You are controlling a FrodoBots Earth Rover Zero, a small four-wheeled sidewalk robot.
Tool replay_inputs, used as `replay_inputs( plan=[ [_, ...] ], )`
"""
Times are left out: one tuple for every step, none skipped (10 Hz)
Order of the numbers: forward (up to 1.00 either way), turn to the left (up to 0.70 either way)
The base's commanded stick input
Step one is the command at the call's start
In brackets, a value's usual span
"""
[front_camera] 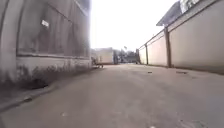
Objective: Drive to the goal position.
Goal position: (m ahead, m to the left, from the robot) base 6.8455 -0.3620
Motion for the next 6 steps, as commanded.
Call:
replay_inputs(
  plan=[
    [0.5, 0.0],
    [0.5, 0.0],
    [0.5, 0.0],
    [0.5, 0.0],
    [0.5, 0.0],
    [0.5, 0.0]
  ],
)
